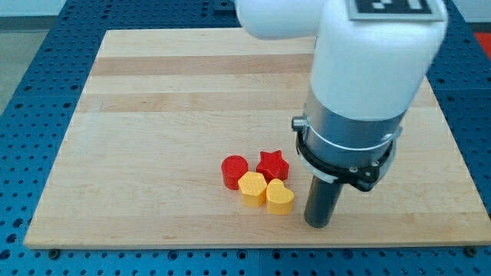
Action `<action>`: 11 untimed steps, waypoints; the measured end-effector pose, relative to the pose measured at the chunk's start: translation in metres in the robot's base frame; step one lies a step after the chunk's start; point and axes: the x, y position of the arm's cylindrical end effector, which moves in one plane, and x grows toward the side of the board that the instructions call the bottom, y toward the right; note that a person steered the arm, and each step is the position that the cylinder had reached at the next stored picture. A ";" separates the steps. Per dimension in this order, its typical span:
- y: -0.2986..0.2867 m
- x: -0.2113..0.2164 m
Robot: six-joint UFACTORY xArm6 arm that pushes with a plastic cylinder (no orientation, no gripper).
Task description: Slide the yellow hexagon to the center
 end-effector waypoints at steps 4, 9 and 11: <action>-0.031 -0.003; -0.099 -0.011; -0.099 -0.057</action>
